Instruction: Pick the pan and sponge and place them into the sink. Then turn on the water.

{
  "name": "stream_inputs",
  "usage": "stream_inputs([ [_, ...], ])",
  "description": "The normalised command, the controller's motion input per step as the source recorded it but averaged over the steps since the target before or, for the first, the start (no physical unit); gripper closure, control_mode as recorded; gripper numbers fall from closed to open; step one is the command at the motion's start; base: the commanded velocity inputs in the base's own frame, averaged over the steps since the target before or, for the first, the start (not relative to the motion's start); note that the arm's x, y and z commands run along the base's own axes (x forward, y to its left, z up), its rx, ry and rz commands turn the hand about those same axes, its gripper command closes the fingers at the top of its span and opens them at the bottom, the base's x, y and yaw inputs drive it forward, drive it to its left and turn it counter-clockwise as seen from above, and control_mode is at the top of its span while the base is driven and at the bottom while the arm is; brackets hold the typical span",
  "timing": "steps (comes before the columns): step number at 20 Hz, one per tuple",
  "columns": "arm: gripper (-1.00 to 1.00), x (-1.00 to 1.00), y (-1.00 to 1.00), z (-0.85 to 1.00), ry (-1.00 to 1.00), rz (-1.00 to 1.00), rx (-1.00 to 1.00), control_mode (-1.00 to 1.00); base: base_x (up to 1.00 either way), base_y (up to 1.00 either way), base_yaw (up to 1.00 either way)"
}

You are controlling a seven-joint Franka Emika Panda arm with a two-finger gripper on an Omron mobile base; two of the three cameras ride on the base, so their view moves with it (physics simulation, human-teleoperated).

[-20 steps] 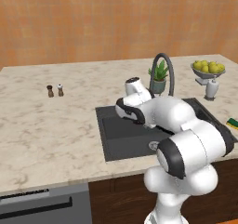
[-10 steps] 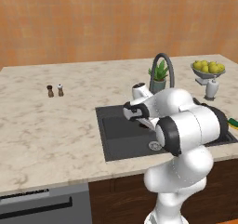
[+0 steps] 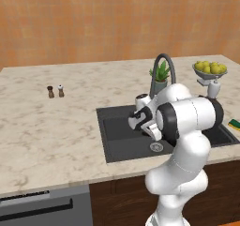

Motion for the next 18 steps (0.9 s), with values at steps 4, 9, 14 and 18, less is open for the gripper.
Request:
stream_inputs([
  [4, 1.0, 0.38, -0.07, -0.47, 0.0, -0.06, -0.04, -1.0, 0.0, 0.0, 0.0],
  [9, 1.0, 0.45, -0.17, -0.37, 0.0, -0.05, -0.03, -1.0, 0.0, 0.0, 0.0],
  [14, 1.0, 0.65, -0.05, -0.3, 0.0, -0.05, -0.01, -1.0, 0.0, 0.0, 0.0],
  [18, 1.0, 0.52, 0.0, -0.47, 0.0, -0.06, 0.0, -1.0, 0.0, 0.0, 0.0],
])
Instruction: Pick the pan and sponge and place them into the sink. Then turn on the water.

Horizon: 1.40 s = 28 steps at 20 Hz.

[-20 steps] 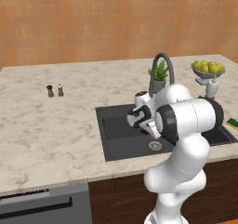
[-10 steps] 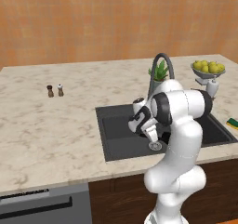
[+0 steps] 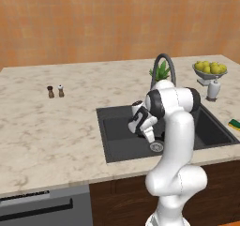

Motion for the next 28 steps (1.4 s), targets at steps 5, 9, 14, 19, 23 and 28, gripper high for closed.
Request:
stream_inputs([
  [5, 1.0, 0.16, -0.04, -0.58, 0.0, -0.05, 0.0, -1.0, 0.0, 0.0, 0.0],
  [9, 1.0, 0.0, 0.0, -0.4, 0.0, -0.04, 0.0, -1.0, 0.0, 0.0, 0.0],
  [14, 1.0, 0.01, 0.01, -0.3, -0.02, -0.04, 0.0, -1.0, 0.0, 0.0, 0.0],
  [19, 1.0, 0.0, 0.0, 0.0, -0.01, -0.01, 0.0, -1.0, 0.0, 0.0, 0.0],
  [23, -1.0, 0.0, 0.0, 0.0, 0.0, 0.0, 0.0, -1.0, 0.0, 0.0, 0.0],
  [28, -1.0, 0.0, 0.0, 0.0, 0.0, 0.0, 0.0, -1.0, 0.0, 0.0, 0.0],
])
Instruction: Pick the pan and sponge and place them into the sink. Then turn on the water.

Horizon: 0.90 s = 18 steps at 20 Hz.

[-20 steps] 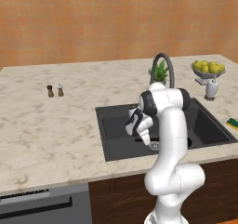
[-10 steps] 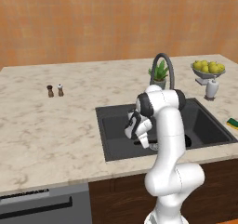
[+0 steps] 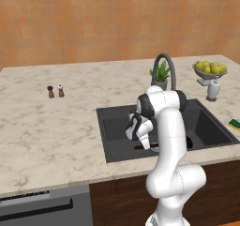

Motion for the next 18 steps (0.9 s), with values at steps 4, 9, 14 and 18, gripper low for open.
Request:
stream_inputs([
  [4, -1.0, 0.03, -0.03, 0.31, -0.01, 0.0, 0.0, -1.0, 0.0, 0.0, 0.0],
  [9, -1.0, -0.26, 0.0, 1.0, -0.08, 0.13, 0.01, -1.0, 0.0, 0.0, 0.0],
  [14, -1.0, -0.36, 0.01, 0.97, 0.0, 0.17, 0.06, -1.0, 0.0, 0.0, 0.0],
  [18, -1.0, -0.28, 0.08, 0.83, 0.0, 0.2, 0.05, -1.0, 0.0, 0.0, 0.0],
])
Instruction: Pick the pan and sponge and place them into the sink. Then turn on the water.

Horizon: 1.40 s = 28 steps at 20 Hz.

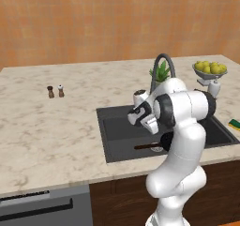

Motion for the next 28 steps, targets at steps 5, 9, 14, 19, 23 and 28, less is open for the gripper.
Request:
stream_inputs([
  [5, -1.0, -0.25, 0.19, 0.69, 0.01, 0.23, 0.03, -1.0, 0.0, 0.0, 0.0],
  [9, -1.0, -0.26, 0.26, 0.54, 0.06, 0.28, 0.0, -1.0, 0.0, 0.0, 0.0],
  [14, -1.0, -0.23, 0.17, 0.55, 0.04, 0.26, 0.04, -1.0, 0.0, 0.0, 0.0],
  [19, -1.0, -0.51, 0.0, 0.6, 0.01, 0.21, 0.06, -1.0, 0.0, 0.0, 0.0],
  [23, -1.0, -0.82, 0.0, 0.41, 0.0, 0.23, 0.02, -1.0, 0.0, 0.0, 0.0],
  [28, -1.0, -0.74, 0.0, 0.45, 0.0, 0.27, 0.05, -1.0, 0.0, 0.0, 0.0],
])
